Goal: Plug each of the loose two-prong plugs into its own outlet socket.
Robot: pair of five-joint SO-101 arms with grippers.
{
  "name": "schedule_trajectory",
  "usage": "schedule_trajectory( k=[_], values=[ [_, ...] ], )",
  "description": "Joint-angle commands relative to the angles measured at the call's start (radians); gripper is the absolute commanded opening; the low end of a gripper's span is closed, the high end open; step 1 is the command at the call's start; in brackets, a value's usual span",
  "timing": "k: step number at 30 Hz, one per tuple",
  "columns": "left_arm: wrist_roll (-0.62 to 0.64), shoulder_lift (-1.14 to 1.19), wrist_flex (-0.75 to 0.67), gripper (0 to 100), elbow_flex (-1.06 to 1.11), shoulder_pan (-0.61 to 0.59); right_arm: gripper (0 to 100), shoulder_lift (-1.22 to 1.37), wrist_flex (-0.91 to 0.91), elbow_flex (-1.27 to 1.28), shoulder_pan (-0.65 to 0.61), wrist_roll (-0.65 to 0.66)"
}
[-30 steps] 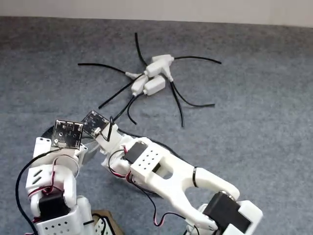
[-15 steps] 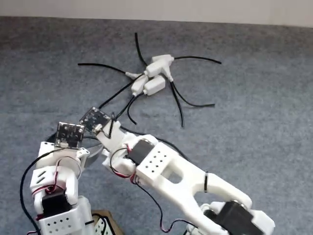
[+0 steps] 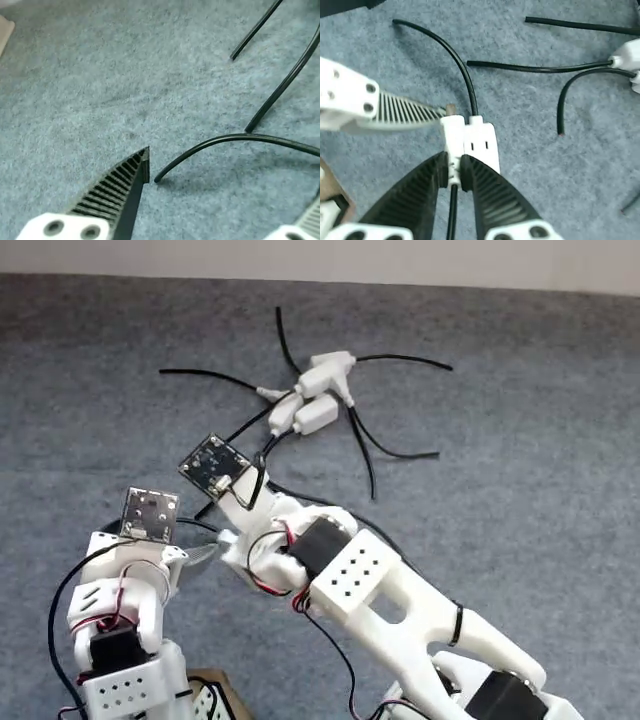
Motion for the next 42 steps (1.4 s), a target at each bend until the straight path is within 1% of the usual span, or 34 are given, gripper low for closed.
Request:
schedule_trajectory(
  k=[1, 3, 5, 7, 10, 13, 15, 17, 20, 22, 25, 28, 31, 34, 37, 40, 42],
  values=[
    [-0.003, -0.004, -0.110, 48, 0.024, -0.093, 0.6, -0.033, 0.137, -0.101, 0.073, 0.087],
    [0.000, -0.007, -0.112, 48, 0.015, -0.139, 0.6, -0.033, 0.219, -0.147, 0.101, 0.114],
    [0.003, -0.001, -0.084, 48, -0.008, -0.157, 0.6, -0.027, 0.295, -0.206, 0.097, 0.138],
    [0.005, -0.001, -0.005, 48, -0.050, -0.153, 0.6, 0.013, 0.372, -0.274, 0.081, 0.160],
    [0.028, -0.001, 0.147, 48, -0.163, -0.156, 0.6, 0.148, 0.503, -0.398, 0.070, 0.190],
    [0.037, 0.001, 0.272, 48, -0.271, -0.160, 0.6, 0.263, 0.545, -0.483, 0.042, 0.302],
    [0.034, 0.001, 0.333, 48, -0.314, -0.160, 0.6, 0.305, 0.542, -0.510, 0.012, 0.430],
    [0.020, 0.002, 0.365, 48, -0.332, -0.163, 0.6, 0.335, 0.549, -0.519, -0.018, 0.531],
    [-0.031, 0.042, 0.351, 48, -0.338, -0.194, 0.6, 0.384, 0.552, -0.513, -0.044, 0.674],
    [-0.054, 0.120, 0.313, 48, -0.357, -0.209, 0.6, 0.417, 0.556, -0.512, -0.044, 0.818],
    [-0.058, 0.306, 0.292, 48, -0.427, -0.226, 0.6, 0.438, 0.598, -0.519, -0.041, 1.013],
    [-0.063, 0.518, 0.284, 48, -0.542, -0.297, 0.6, 0.443, 0.607, -0.549, -0.036, 1.142],
    [-0.117, 0.696, 0.259, 45, -0.644, -0.346, 0.6, 0.446, 0.607, -0.587, -0.031, 1.217],
    [-0.126, 0.800, 0.238, 41, -0.685, -0.358, 0.6, 0.444, 0.607, -0.610, -0.033, 1.287],
    [-0.140, 0.831, 0.229, 42, -0.687, -0.354, 0.6, 0.447, 0.601, -0.616, -0.039, 1.346],
    [-0.166, 0.835, 0.235, 43, -0.690, -0.355, 0.6, 0.460, 0.598, -0.624, -0.036, 1.369],
    [-0.166, 0.837, 0.236, 43, -0.707, -0.358, 0.6, 0.489, 0.564, -0.628, -0.010, 1.372]
  ],
)
